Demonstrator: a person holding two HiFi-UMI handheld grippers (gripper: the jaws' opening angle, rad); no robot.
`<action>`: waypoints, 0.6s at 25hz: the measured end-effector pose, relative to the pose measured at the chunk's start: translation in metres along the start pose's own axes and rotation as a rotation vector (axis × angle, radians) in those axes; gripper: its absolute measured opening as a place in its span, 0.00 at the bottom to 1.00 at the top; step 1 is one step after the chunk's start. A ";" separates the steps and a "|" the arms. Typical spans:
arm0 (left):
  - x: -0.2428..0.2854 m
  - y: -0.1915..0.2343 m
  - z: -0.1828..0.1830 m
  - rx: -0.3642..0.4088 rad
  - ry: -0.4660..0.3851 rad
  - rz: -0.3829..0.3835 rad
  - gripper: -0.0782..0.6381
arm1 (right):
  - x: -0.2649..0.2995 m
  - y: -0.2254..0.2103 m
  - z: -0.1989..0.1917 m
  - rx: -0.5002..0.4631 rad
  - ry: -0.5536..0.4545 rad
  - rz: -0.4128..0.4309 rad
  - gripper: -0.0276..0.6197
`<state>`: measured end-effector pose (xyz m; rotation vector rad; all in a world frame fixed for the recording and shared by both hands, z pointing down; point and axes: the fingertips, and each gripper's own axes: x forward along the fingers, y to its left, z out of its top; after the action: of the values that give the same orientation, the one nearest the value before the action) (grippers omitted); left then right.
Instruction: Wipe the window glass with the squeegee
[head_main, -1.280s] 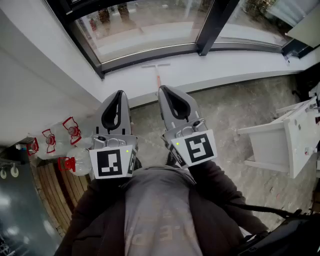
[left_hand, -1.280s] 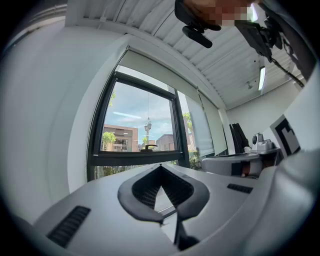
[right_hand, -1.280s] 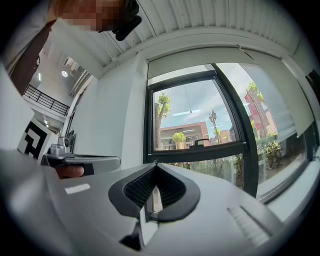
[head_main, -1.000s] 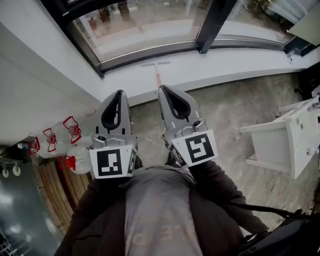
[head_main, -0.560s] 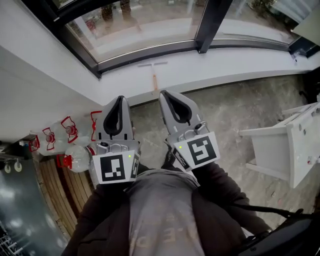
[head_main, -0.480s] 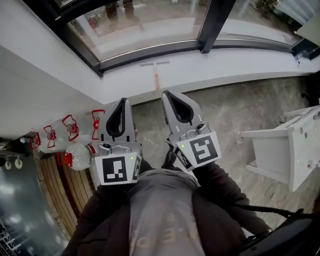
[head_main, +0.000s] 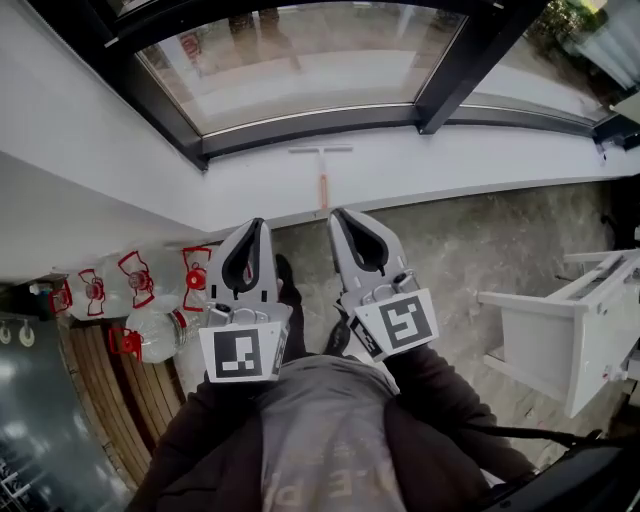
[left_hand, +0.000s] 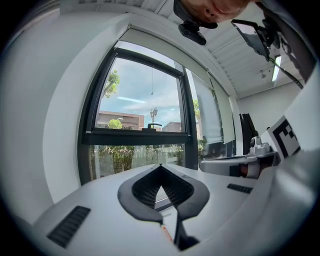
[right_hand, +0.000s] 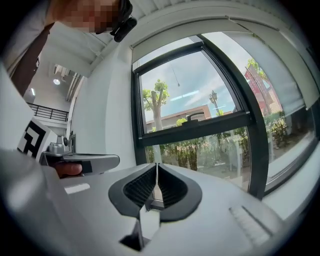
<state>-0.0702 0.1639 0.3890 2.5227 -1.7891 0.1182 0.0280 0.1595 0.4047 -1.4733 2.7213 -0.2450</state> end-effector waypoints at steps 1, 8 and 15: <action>0.016 0.010 -0.004 -0.005 0.009 -0.012 0.11 | 0.017 -0.005 -0.004 0.003 0.013 -0.010 0.05; 0.119 0.084 -0.025 -0.041 0.025 -0.049 0.11 | 0.124 -0.036 -0.031 0.008 0.068 -0.074 0.05; 0.174 0.106 -0.051 -0.062 0.106 -0.128 0.11 | 0.170 -0.063 -0.044 0.049 0.098 -0.150 0.05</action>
<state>-0.1150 -0.0309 0.4551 2.5276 -1.5651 0.1843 -0.0177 -0.0114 0.4648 -1.6968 2.6588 -0.3967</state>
